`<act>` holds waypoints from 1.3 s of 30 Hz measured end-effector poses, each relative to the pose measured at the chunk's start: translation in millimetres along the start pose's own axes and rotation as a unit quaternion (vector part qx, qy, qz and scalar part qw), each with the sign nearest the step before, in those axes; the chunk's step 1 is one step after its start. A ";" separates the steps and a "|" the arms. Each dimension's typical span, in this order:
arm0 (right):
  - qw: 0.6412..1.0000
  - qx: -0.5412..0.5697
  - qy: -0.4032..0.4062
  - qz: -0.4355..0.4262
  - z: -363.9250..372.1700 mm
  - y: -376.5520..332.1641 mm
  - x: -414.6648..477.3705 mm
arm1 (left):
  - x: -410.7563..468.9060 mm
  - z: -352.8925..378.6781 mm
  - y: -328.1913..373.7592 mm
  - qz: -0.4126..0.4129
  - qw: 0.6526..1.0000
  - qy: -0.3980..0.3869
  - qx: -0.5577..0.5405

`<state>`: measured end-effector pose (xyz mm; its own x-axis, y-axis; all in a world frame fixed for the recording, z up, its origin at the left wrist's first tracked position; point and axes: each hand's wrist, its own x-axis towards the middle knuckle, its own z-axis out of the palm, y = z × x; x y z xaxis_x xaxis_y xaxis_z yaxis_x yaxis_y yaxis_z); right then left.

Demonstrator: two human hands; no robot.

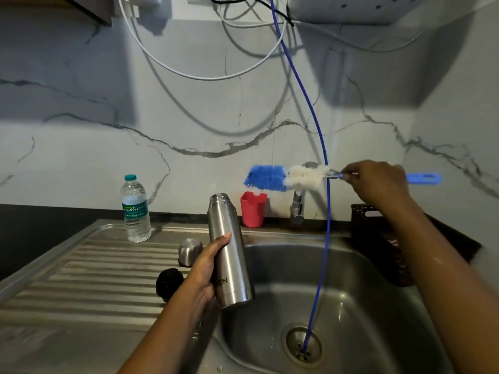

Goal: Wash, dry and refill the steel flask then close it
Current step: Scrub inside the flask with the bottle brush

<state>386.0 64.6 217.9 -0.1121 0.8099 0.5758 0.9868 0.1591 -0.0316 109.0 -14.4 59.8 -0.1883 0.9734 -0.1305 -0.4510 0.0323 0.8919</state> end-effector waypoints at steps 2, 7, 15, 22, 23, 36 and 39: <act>0.992 0.120 -0.023 0.005 13.5 16.7 -25.4 | -0.2 1.9 -3.9 0.001 1.000 -0.003 0.009; 0.963 0.268 -0.013 -0.018 53.2 35.6 -61.1 | -0.2 2.6 -10.2 -0.003 0.999 -0.023 0.030; 0.969 0.234 0.026 -0.070 96.0 28.9 -67.2 | 5.6 2.2 -21.9 -0.018 0.996 -0.021 0.081; 0.966 0.252 0.029 -0.050 105.6 63.1 -71.5 | 10.6 -2.2 -22.1 -0.041 0.996 -0.037 0.070; 0.964 0.258 0.029 -0.060 105.7 56.1 -71.1 | 9.8 -0.6 -23.0 -0.043 0.996 -0.044 0.069; 0.941 0.328 0.054 -0.067 115.3 46.4 -70.9 | 7.4 5.8 -30.1 -0.004 0.994 -0.086 0.064; 0.939 0.334 0.053 -0.055 119.3 44.4 -70.7 | 11.8 3.0 -31.9 0.015 0.996 -0.085 0.020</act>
<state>423.8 81.7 78.4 -0.1612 0.7130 0.6824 0.6718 0.5858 -0.4533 123.8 -3.3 31.1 -0.0495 0.9983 -0.0304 -0.4115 0.0074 0.9114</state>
